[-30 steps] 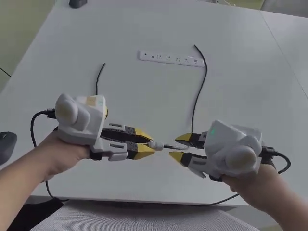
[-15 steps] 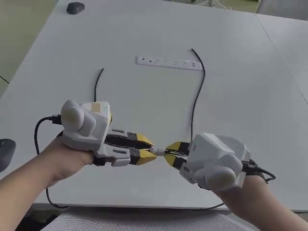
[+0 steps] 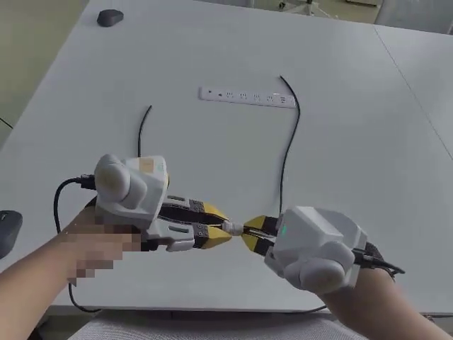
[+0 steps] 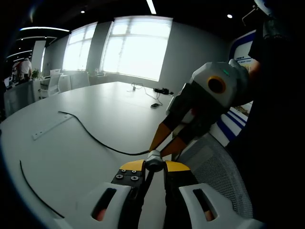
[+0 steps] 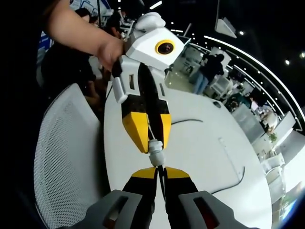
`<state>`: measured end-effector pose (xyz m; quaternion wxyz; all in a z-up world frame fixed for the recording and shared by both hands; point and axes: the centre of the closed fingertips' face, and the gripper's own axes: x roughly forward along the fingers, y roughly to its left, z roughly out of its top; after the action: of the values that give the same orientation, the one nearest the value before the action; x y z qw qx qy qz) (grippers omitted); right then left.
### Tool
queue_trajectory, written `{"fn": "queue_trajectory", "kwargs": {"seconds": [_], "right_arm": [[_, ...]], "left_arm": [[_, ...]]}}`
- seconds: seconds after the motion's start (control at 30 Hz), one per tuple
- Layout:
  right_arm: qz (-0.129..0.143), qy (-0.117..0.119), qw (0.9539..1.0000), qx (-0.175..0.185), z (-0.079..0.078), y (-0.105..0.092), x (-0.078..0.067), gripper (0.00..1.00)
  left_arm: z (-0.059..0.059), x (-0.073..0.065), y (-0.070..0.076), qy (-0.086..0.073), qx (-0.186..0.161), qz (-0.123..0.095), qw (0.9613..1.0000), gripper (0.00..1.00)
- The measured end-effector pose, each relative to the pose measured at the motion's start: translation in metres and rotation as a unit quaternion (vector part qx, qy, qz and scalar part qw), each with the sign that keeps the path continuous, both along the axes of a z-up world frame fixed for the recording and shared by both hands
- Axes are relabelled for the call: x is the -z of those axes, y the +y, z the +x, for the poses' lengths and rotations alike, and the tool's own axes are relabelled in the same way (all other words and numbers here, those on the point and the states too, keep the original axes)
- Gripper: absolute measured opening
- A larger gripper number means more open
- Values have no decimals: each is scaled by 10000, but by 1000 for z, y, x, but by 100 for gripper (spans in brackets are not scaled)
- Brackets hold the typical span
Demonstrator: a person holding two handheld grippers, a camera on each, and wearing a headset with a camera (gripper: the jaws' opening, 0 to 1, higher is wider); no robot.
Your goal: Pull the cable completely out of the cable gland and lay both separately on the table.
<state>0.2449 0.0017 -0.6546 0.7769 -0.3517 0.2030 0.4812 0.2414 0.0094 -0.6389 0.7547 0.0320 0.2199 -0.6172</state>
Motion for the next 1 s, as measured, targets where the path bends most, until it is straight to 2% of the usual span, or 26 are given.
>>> {"fn": "queue_trajectory", "kwargs": {"seconds": [0.07,0.3,0.57,0.73,0.9,1.0], "right_arm": [[-48,1,10000,71,3,-4,2,0],[58,99,9996,271,8,-15,4,0],[263,293,9965,737,16,-30,9,0],[292,373,9943,956,20,-37,15,0],[324,512,9897,1296,26,-48,24,0],[395,662,9843,1589,29,-59,31,0]], "left_arm": [[1,0,1,-50,-25,13,10000,15],[2,-4,1,-91,-88,-21,9999,15],[5,-8,-2,-111,-143,-79,9998,15],[6,-8,-4,-84,-163,-84,9998,15],[5,-7,-5,-66,-179,-97,9998,15],[4,-7,-7,-65,-190,-112,9997,15]]}}
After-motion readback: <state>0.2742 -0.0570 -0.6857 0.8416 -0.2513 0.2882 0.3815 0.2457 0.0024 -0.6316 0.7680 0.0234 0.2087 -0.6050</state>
